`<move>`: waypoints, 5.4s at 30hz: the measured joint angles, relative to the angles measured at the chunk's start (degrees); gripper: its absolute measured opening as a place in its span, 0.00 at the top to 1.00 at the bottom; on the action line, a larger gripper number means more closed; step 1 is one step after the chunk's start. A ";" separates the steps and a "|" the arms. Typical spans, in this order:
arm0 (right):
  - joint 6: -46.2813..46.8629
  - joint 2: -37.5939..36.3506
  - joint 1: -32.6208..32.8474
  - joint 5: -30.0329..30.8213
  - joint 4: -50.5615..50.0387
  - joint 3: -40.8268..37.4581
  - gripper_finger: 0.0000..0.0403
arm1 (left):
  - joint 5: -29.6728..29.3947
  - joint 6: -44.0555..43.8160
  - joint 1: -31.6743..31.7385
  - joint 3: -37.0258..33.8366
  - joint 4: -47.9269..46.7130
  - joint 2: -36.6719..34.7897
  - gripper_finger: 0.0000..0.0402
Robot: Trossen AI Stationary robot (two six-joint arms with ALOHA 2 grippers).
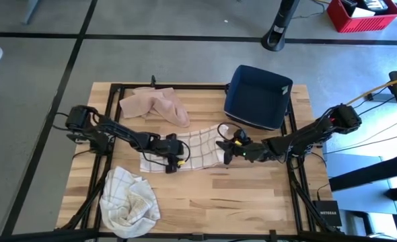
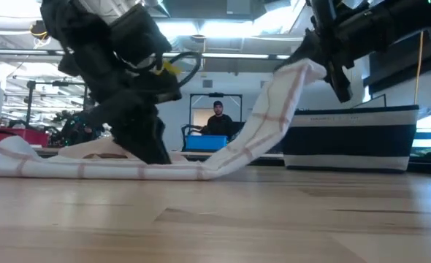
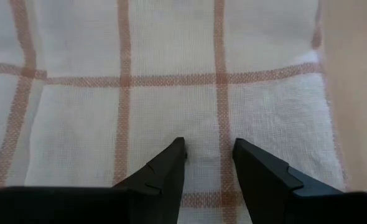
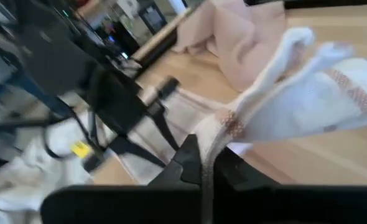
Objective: Fold towel
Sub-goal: Fold the white with red-stripe towel
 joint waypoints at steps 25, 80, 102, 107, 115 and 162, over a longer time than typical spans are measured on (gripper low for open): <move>-14.85 18.91 -4.15 -9.41 11.33 20.35 0.97 | 4.39 -13.37 -1.84 -0.21 -20.81 -18.37 0.67; 3.08 57.14 -6.36 -12.08 10.54 57.22 0.97 | -11.66 -42.57 -27.07 -26.30 -22.06 -37.91 0.67; 2.76 64.27 -7.54 -17.25 7.09 65.77 0.83 | -10.52 -40.43 -27.00 -26.53 -21.08 -38.09 0.67; -0.26 64.14 -7.86 -18.50 7.56 65.77 0.65 | -6.35 -39.75 -27.03 -22.53 -29.86 -40.04 0.67; -5.87 61.37 -9.90 -31.41 4.63 65.70 0.51 | -5.65 -44.02 -28.45 -13.86 -44.06 -45.90 0.67; -43.55 37.47 -9.16 -25.91 -0.38 32.87 0.51 | -29.45 -16.98 -19.58 -21.76 -7.51 -37.58 0.67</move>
